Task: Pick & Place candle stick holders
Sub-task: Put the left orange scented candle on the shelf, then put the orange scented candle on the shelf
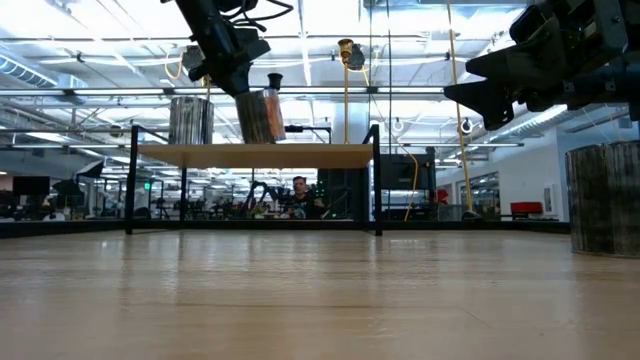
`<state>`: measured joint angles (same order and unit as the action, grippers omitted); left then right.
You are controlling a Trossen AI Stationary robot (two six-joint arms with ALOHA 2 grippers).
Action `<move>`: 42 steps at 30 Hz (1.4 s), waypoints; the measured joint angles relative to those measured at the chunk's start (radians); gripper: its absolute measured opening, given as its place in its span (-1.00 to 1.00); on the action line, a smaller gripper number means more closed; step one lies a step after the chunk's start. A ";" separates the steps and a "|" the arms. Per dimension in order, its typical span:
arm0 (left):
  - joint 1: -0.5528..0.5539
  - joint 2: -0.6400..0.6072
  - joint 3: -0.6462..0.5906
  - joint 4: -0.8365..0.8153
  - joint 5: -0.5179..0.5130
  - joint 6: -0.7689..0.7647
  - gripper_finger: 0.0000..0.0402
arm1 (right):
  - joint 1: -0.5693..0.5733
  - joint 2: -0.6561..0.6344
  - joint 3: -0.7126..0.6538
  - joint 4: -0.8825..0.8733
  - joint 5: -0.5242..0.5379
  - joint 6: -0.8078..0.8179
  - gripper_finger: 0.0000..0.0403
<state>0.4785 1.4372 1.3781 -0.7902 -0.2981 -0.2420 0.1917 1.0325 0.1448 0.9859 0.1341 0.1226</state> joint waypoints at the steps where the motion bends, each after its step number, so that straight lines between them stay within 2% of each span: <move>1: 0.002 0.000 0.000 0.001 0.002 0.001 -0.97 | 0.000 0.000 0.000 0.000 0.000 0.000 0.26; 4: 0.008 0.000 0.000 0.002 0.010 0.001 -0.97 | 0.000 0.000 0.000 0.000 0.000 -0.002 0.26; 12: 0.011 0.000 0.002 0.026 0.010 0.035 -0.78 | 0.000 0.000 0.000 -0.001 0.000 -0.003 0.26; 23: 0.011 0.000 0.002 0.064 0.010 0.043 -0.77 | 0.000 0.000 0.000 -0.001 0.000 -0.003 0.26; 29: -0.012 -0.013 0.001 0.064 0.011 0.146 -0.77 | 0.000 0.000 0.000 -0.003 -0.003 -0.003 0.26; 38: -0.134 -0.100 0.001 0.104 0.028 0.193 -0.77 | 0.000 0.000 0.001 -0.008 -0.004 -0.002 0.26; 42: -0.223 -0.159 0.001 0.112 0.031 0.186 -0.77 | 0.000 0.001 0.001 0.010 -0.004 0.068 0.26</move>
<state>0.2557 1.2780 1.3792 -0.6780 -0.2668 -0.0563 0.1917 1.0332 0.1459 0.9963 0.1303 0.1902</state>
